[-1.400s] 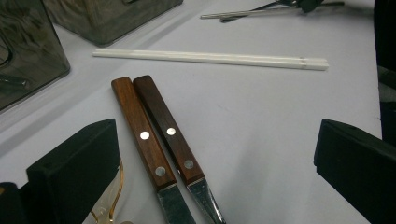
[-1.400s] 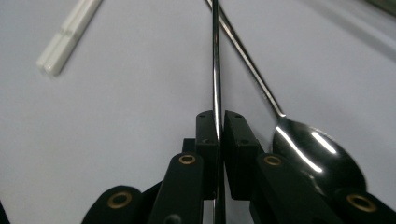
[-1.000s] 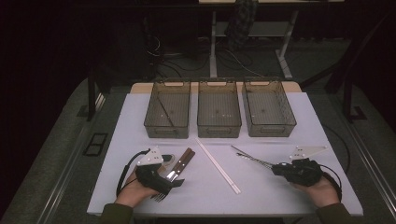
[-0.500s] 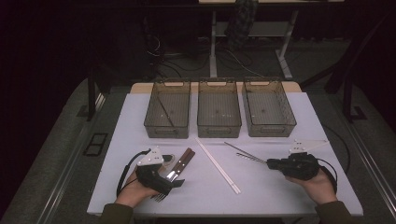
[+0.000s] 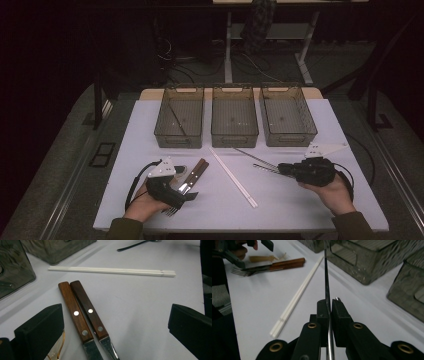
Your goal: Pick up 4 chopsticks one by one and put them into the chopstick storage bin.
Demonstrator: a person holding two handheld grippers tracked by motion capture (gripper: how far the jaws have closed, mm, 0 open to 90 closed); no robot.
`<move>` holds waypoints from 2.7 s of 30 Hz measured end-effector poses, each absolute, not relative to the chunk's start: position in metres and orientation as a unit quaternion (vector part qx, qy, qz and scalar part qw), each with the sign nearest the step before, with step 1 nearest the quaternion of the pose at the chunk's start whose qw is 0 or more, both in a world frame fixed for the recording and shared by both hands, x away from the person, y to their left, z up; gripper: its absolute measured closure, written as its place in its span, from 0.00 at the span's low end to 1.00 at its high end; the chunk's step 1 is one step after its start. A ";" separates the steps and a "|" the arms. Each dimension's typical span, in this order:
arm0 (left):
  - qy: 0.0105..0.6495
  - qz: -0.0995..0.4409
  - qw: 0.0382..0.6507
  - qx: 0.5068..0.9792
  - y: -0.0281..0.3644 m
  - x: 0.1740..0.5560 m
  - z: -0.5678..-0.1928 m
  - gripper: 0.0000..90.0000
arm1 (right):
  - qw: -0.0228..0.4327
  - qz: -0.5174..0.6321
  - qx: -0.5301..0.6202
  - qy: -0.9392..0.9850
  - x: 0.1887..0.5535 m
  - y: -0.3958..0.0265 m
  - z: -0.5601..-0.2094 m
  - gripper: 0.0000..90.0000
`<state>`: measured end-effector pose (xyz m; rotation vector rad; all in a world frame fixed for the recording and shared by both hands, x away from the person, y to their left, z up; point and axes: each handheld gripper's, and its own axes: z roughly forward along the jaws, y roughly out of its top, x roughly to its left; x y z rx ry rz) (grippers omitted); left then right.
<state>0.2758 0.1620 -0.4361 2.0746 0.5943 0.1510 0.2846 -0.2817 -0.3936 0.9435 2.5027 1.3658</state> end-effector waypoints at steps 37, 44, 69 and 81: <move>0.245 0.058 0.472 0.845 0.162 0.277 -0.437 0.00 | 0.106 0.493 0.303 0.809 0.349 -0.211 -0.356 0.94; 0.247 0.059 0.474 0.843 0.164 0.277 -0.437 0.00 | 0.110 0.486 0.310 0.810 0.367 -0.197 -0.350 0.94; 0.249 0.057 0.477 0.841 0.164 0.277 -0.436 0.00 | 0.123 0.459 0.348 0.808 0.427 -0.115 -0.342 0.94; 0.247 0.056 0.479 0.840 0.166 0.278 -0.436 0.00 | 0.130 0.427 0.359 0.820 0.455 -0.064 -0.348 0.94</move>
